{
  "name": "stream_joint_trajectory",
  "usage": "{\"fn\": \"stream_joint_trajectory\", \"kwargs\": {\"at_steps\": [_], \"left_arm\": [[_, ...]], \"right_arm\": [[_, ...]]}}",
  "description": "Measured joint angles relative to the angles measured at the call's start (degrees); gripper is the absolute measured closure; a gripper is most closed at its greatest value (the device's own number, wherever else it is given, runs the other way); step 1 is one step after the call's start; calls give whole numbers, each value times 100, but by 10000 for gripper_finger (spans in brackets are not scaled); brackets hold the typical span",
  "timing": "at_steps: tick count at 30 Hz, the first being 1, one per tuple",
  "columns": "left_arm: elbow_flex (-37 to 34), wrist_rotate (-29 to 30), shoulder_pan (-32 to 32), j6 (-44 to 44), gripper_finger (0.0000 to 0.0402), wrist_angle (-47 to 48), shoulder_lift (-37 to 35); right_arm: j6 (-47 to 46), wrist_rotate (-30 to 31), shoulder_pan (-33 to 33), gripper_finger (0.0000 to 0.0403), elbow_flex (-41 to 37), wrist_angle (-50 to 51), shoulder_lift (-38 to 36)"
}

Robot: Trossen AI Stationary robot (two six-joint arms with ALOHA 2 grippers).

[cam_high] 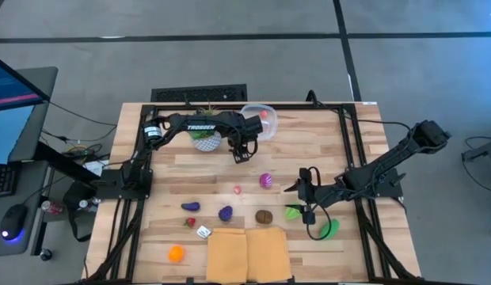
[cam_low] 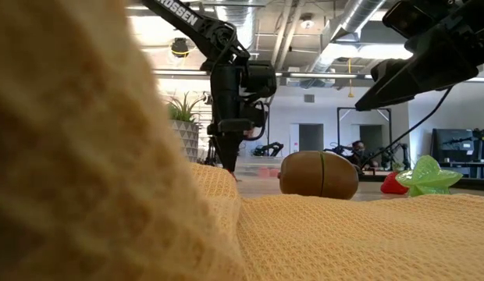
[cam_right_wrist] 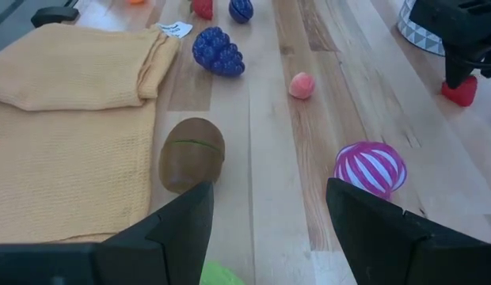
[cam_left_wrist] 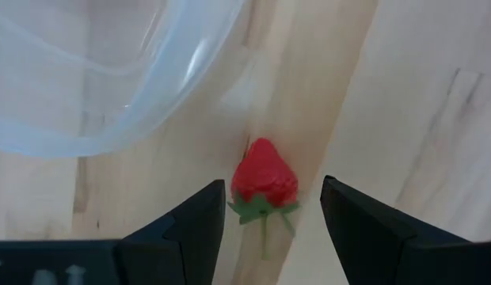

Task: Pick and placing Produce into tupperware
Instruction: Put the top left strawberry into the transparent bin

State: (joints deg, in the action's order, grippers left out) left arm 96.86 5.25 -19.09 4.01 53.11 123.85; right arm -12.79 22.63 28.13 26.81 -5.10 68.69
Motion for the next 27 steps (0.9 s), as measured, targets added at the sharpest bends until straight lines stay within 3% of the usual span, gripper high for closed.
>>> {"fn": "stream_joint_trajectory", "kwargs": {"at_steps": [8, 27], "left_arm": [[-705, -70, -15, -5, 201, -450, -49], [-767, -422, -107, -89, 201, -739, -73]], "right_arm": [[-29, -1, -1, 133, 0, 2, 0], [-182, 85, -10, 133, -2, -9, 0]]}}
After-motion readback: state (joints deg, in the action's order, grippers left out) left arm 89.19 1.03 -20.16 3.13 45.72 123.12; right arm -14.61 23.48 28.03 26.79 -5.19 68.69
